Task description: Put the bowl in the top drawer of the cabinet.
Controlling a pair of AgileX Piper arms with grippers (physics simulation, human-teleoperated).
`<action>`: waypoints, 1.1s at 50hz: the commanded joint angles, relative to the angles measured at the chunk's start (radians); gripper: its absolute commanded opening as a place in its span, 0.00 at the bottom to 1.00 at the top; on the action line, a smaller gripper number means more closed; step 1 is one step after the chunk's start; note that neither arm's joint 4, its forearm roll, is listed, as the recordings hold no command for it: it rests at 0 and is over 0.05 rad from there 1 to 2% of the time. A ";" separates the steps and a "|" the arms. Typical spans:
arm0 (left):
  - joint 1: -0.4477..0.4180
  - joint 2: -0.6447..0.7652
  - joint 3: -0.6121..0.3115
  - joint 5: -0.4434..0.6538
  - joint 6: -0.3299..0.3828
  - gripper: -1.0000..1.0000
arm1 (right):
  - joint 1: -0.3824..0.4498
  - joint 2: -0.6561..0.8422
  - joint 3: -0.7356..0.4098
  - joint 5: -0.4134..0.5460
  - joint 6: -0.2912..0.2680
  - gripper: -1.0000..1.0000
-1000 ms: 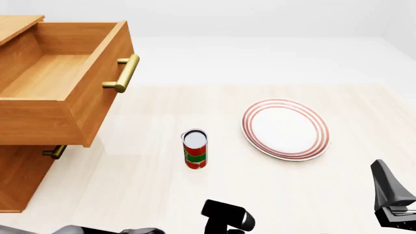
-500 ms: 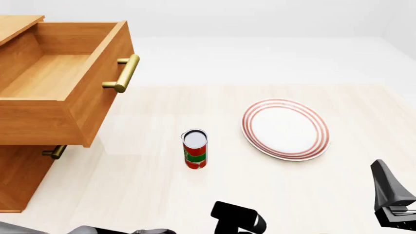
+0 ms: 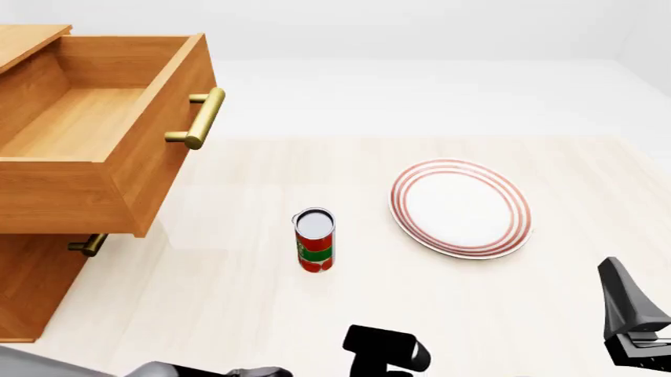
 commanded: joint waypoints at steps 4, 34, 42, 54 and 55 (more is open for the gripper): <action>0.002 0.027 -0.012 -0.009 -0.009 1.00 | 0.000 0.000 0.000 0.000 0.000 1.00; -0.009 0.097 -0.047 -0.039 -0.021 1.00 | 0.000 0.000 0.000 0.000 0.000 1.00; -0.001 0.108 -0.055 -0.039 -0.018 1.00 | 0.000 0.000 0.000 0.000 0.000 1.00; 0.000 0.143 -0.068 -0.053 -0.019 1.00 | 0.000 0.000 0.000 0.000 0.000 1.00; -0.001 0.148 -0.071 -0.054 -0.019 1.00 | 0.000 0.000 0.000 0.000 0.000 1.00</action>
